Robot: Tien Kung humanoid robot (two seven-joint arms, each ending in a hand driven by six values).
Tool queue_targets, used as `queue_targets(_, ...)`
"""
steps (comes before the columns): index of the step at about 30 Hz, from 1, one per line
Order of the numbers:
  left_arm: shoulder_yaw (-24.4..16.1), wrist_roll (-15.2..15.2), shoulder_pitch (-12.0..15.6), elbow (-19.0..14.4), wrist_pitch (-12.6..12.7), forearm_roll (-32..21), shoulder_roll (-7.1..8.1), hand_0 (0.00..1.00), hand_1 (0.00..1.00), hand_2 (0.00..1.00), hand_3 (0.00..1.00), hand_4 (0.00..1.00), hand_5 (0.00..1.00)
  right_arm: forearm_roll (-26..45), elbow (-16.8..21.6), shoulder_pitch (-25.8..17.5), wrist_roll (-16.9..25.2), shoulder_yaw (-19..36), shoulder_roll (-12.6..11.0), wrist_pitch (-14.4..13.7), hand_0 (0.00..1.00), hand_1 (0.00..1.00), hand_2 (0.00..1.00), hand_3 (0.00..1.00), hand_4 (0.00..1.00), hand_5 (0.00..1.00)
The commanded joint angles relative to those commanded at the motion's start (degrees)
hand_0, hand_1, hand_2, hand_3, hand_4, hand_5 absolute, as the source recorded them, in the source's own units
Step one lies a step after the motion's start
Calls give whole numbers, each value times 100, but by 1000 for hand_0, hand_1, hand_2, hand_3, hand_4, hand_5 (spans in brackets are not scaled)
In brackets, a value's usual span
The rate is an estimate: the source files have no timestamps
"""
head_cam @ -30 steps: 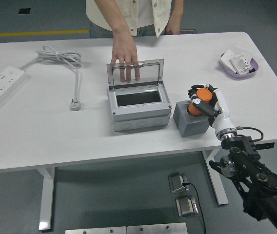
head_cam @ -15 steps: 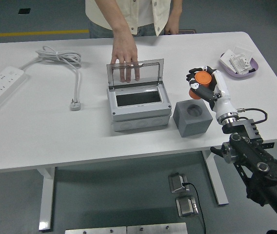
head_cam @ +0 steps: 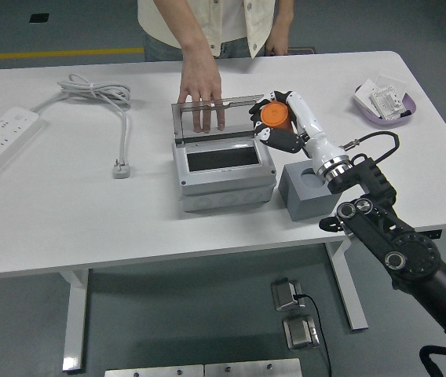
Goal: Fetch the battery,place it into the box,close the lid of the box
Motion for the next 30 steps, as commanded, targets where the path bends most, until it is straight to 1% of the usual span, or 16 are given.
queue_targets(1, -1, 3, -2, 0, 0, 2, 4, 637, 671, 686, 665, 726, 209, -161, -19, 66, -65, -31, 24, 58, 554, 457, 406, 244, 2, 2)
queue_targets(2, -3, 5, -4, 0, 1, 3, 7, 637, 672, 686, 665, 726, 211, -321, -38, 119, -117, -55, 43, 111, 529, 431, 399, 239, 2, 2)
queue_targets(7, -9, 12, -14, 0, 2, 8, 24, 637, 672, 686, 665, 726, 211, -1115, -216, 407, -393, -189, 124, 416, 529, 431, 399, 239, 2, 2)
queue_targets(8, -8, 15, -15, 0, 2, 9, 26, 637, 671, 685, 665, 726, 215, -1247, -276, 462, -435, -226, 140, 458, 522, 414, 396, 239, 2, 2)
queue_targets(13, -9, 30, -28, 0, 1, 17, 41, 637, 671, 685, 665, 726, 215, -1878, -639, 714, -584, -433, 242, 610, 522, 414, 396, 239, 2, 2)
queue_targets(14, -9, 31, -31, 0, 1, 19, 44, 637, 672, 685, 664, 724, 217, -1947, -698, 747, -598, -464, 263, 626, 522, 385, 390, 239, 2, 2)
queue_targets(19, -11, 35, -45, 0, -1, 25, 58, 637, 672, 685, 664, 724, 217, -2081, -1037, 882, -653, -617, 406, 706, 522, 385, 390, 239, 2, 2)
queue_targets(30, -14, 52, -60, 0, -5, 42, 64, 637, 671, 687, 664, 723, 224, -2059, -1509, 1061, -648, -839, 674, 722, 530, 389, 399, 248, 2, 2)
